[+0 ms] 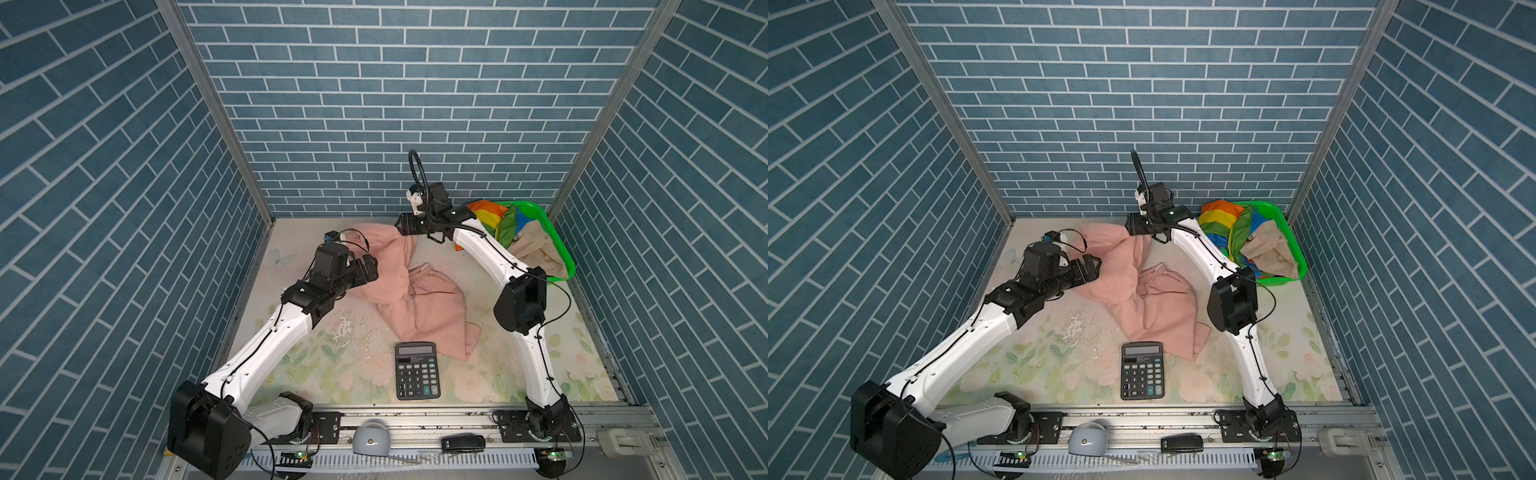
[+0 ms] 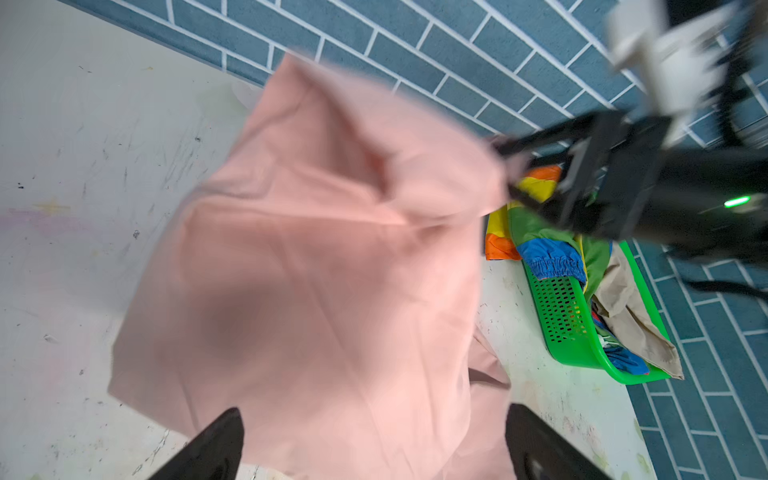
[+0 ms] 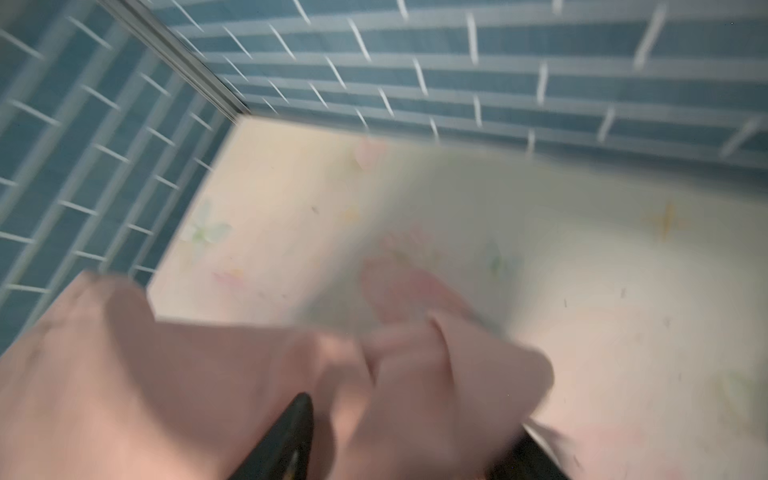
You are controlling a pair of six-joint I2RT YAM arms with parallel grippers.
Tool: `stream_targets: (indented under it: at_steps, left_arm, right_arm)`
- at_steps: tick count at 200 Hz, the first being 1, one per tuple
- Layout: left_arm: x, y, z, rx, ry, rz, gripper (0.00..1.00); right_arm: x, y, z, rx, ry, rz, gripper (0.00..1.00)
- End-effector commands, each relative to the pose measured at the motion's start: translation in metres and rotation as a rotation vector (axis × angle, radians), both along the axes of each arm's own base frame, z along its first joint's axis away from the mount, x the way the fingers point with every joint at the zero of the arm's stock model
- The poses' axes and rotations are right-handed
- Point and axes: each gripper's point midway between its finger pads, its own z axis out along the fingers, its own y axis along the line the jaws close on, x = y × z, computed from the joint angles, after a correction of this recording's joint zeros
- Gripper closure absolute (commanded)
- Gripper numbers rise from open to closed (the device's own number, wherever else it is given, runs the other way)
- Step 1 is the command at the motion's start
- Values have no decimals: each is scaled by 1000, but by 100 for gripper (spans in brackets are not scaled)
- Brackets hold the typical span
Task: Fold and stack the shorts
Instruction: 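Lower the shorts onto the table and open the right gripper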
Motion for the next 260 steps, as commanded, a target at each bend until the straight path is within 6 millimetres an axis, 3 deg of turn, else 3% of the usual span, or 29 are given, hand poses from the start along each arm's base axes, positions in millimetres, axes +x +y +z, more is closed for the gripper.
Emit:
stream_targets:
  at_steps: [1, 19, 33, 69, 118, 159, 176, 203, 229, 244, 260]
  left_arm:
    - [-3, 7, -16, 13, 42, 8, 0]
    - [-1, 10, -22, -2, 54, 15, 0]
    - [1, 10, -26, -7, 61, 12, 0]
    - [10, -3, -42, -44, 98, -20, 0]
    - [10, -18, -62, -99, 160, -64, 1]
    - [5, -20, -71, -104, 184, -77, 1]
    - [4, -22, -71, -104, 189, -84, 0]
    - [3, -24, -72, -102, 193, -88, 0]
    - [2, -26, -73, -103, 198, -94, 0]
    - [1, -26, -73, -102, 200, -95, 0]
    - [1, -25, -70, -100, 196, -94, 0]
  right_arm:
    - [-14, -23, 53, 28, -51, -42, 21]
    - [-31, -44, 48, -25, -52, -53, 14]
    - [-44, -69, 31, -80, -45, -99, 1]
    - [-55, -128, -31, -95, 72, -223, 1]
    - [-72, -151, -99, -246, 154, -185, 1]
    - [-92, -162, -134, -282, 208, -173, 8]
    - [-98, -164, -145, -281, 223, -172, 17]
    - [-103, -161, -157, -265, 244, -166, 40]
    - [-97, -157, -159, -253, 246, -173, 79]
    - [-84, -151, -145, -239, 225, -173, 95]
    - [-64, -141, -115, -211, 175, -174, 100]
